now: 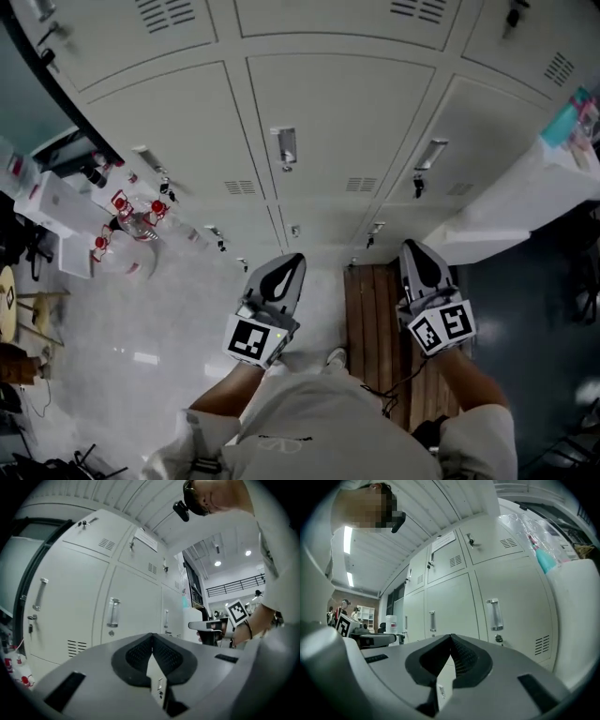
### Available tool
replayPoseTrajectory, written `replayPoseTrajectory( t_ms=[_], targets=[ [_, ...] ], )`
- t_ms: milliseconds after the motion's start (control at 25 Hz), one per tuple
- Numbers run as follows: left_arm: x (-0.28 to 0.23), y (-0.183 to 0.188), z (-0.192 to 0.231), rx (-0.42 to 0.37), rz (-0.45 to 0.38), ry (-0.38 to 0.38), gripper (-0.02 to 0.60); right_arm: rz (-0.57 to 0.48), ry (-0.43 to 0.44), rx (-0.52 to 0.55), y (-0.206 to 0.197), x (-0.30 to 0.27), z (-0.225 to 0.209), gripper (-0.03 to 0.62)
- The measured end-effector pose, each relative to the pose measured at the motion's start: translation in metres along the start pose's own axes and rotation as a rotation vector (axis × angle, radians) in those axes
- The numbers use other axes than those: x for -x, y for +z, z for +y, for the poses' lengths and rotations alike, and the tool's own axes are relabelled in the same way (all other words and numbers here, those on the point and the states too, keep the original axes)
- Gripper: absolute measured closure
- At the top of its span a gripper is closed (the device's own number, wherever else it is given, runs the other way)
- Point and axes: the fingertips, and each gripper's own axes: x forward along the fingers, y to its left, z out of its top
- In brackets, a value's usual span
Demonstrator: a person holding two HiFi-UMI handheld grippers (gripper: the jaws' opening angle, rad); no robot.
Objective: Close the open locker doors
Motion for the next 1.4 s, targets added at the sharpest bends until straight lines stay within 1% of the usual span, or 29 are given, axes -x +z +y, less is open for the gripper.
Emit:
replayPoseTrajectory(
  t_ms=[40,200,360,520,600,760,840,920,1000,1080,1240,1400],
  targets=[
    [0.017,0.005,0.008,-0.002,0.008,0.018,0.577,-0.006,0.01,0.0,0.006,0.0,0.011,0.583],
    [0.066,0.025,0.045,-0.023,-0.031,0.098,0.577,-0.061,0.013,-0.005,0.033,0.002,0.046,0.583],
    [0.099,0.029,0.078,-0.063,-0.043,0.173,0.577,-0.091,0.003,-0.006,0.044,0.007,0.074,0.584],
    [0.12,0.031,0.114,-0.055,-0.056,0.247,0.577,-0.084,-0.016,-0.016,0.042,0.007,0.081,0.584],
    [0.129,0.034,0.13,-0.066,-0.065,0.282,0.577,-0.08,-0.027,-0.015,0.039,0.008,0.082,0.585],
    [0.14,0.042,0.148,-0.089,-0.074,0.326,0.577,-0.091,-0.049,0.004,0.039,0.006,0.08,0.584],
    [0.143,0.044,0.152,-0.097,-0.074,0.339,0.578,-0.092,-0.047,0.015,0.039,0.003,0.082,0.585],
    [0.145,0.045,0.15,-0.108,-0.085,0.335,0.577,-0.096,-0.043,0.011,0.039,0.002,0.083,0.585],
    [0.144,0.046,0.148,-0.104,-0.091,0.331,0.577,-0.101,-0.038,0.009,0.041,0.001,0.084,0.585],
    [0.144,0.045,0.146,-0.101,-0.088,0.333,0.577,-0.104,-0.029,0.024,0.043,0.001,0.086,0.585],
    [0.148,0.043,0.142,-0.121,-0.07,0.344,0.577,-0.1,-0.008,0.044,0.044,-0.002,0.092,0.585],
    [0.153,0.045,0.139,-0.129,-0.083,0.34,0.577,-0.097,0.005,0.047,0.041,0.0,0.098,0.585]
  ],
)
